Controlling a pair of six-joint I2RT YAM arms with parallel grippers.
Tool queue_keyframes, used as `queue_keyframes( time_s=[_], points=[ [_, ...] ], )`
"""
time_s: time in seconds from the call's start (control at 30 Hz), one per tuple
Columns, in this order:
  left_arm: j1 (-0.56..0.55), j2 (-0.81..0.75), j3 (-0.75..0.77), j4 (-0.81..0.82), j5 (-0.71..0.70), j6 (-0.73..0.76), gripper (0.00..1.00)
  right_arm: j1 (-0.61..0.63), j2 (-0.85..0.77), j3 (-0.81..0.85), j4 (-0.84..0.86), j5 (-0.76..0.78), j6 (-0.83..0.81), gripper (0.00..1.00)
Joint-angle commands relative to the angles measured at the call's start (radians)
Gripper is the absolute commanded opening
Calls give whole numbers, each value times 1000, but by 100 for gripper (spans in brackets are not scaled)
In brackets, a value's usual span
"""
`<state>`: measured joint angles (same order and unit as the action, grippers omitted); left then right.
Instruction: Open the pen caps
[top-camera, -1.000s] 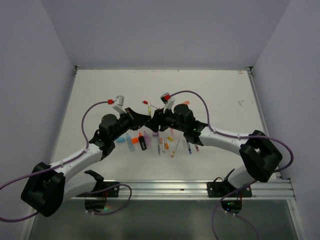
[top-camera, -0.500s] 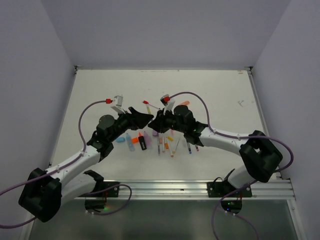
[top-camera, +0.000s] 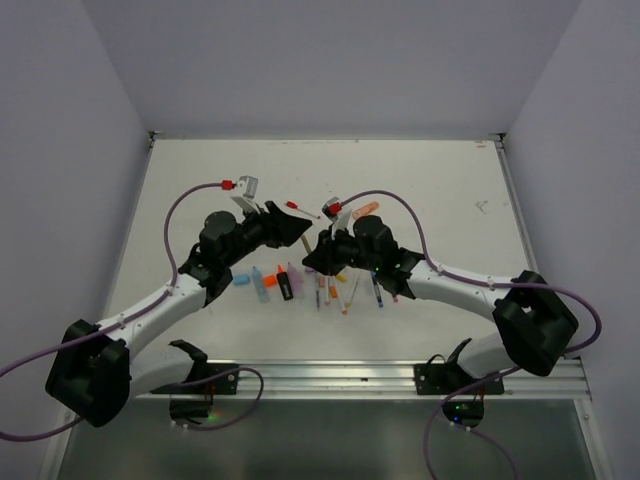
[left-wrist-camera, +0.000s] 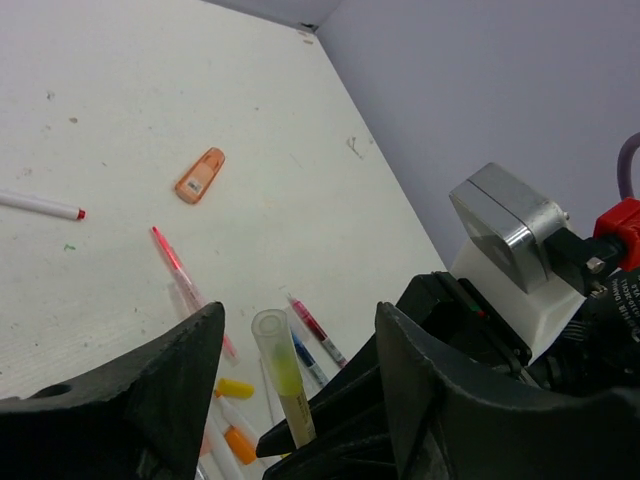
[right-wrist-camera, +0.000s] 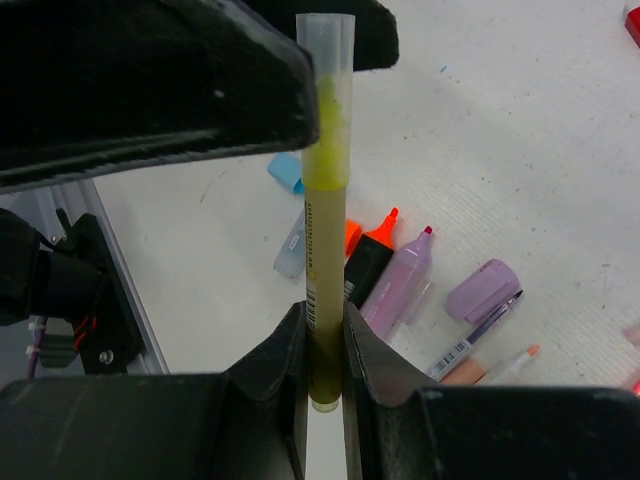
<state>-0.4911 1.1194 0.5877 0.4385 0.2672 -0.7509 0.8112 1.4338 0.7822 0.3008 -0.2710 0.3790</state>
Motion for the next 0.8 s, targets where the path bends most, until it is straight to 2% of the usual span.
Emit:
queue_keyframes(
  time_s=[0.0, 0.07, 0.33, 0.47, 0.53, 0.57, 0.67, 0.77],
  points=[
    [6, 16, 35, 23, 49, 16, 62, 0, -26, -1, 23, -39, -23, 0],
    [5, 20, 34, 28, 50, 15, 59, 0, -23, -1, 24, -45, -23, 0],
    [5, 22, 18, 42, 15, 13, 26, 2, -18, -4, 27, -60, -23, 0],
    [5, 22, 6, 58, 17, 13, 0, 0, -18, -4, 43, -65, -14, 0],
    [3, 20, -2, 65, 20, 19, 0, 0, -15, -1, 50, -66, -5, 9],
    [5, 20, -3, 65, 20, 22, 0, 0, -13, 3, 52, -66, -3, 20],
    [3, 19, -15, 62, 17, 30, 0, 2, -10, 20, 57, -44, 9, 37],
    [3, 13, -22, 63, 15, 31, 0, 2, -3, 46, 43, -4, 5, 41]
  ],
)
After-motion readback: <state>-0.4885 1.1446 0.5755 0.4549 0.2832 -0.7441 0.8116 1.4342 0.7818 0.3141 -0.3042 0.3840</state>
